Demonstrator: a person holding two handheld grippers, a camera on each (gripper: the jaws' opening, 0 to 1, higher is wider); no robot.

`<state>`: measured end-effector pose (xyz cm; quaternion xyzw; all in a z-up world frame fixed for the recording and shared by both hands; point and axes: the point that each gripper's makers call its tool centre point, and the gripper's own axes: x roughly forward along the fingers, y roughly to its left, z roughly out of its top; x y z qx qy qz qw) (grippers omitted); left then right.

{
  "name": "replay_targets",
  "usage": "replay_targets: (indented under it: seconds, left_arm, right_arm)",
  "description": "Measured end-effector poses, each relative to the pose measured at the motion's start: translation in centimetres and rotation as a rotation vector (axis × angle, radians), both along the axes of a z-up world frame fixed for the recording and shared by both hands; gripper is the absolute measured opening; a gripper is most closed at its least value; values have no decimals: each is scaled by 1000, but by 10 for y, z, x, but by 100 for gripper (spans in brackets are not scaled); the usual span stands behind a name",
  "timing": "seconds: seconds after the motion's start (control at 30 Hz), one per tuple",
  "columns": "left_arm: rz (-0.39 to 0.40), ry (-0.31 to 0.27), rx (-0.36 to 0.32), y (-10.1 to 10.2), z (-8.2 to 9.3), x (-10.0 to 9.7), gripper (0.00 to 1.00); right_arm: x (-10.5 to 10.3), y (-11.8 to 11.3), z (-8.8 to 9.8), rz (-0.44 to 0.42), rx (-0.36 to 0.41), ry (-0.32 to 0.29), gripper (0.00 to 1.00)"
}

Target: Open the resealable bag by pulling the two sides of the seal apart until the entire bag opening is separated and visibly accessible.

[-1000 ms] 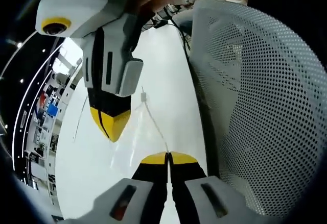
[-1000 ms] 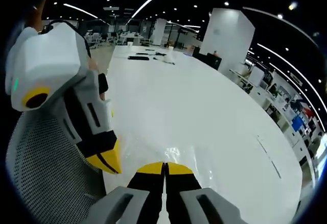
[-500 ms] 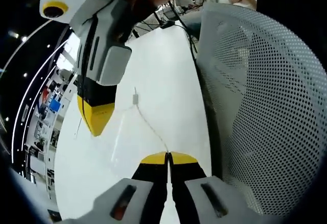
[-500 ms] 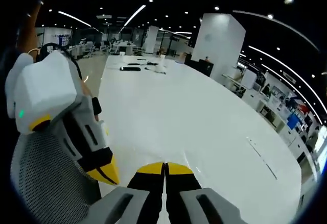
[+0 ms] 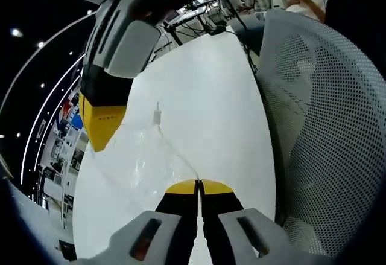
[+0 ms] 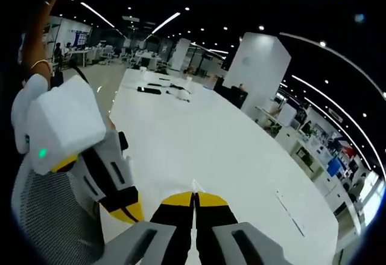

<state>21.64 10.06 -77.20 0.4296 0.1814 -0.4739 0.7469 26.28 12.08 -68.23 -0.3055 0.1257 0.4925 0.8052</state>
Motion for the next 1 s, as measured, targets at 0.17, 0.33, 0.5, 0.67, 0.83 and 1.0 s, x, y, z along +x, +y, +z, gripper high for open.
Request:
replay_targets:
  seconds: [0.17,0.33,0.5,0.67,0.83,1.0]
  left_arm:
    - [8,11,-8,-1,-1,1,0]
    - [-26,64,-7,-5,-10,-15,0]
    - [-54,111,6,-9,-24,-35,0]
    - [-36,170,-25,-11,-28,-43,0]
    - [-31,207,-19,-12,-33,-46,0]
    - [-11,248,-46,-12,-33,-46,0]
  right_arm:
    - [-4,1,-8,17,-25,-7,0]
    - [-14,-4,-25,22,-44,38,0]
    - [-30,-9,-51,36,-81,91,0]
    - [-41,-12,-71,36,-115,126,0]
    - [-47,-14,-87,63,-160,124,0]
    - [-44,-19,-97,80,-199,117,0]
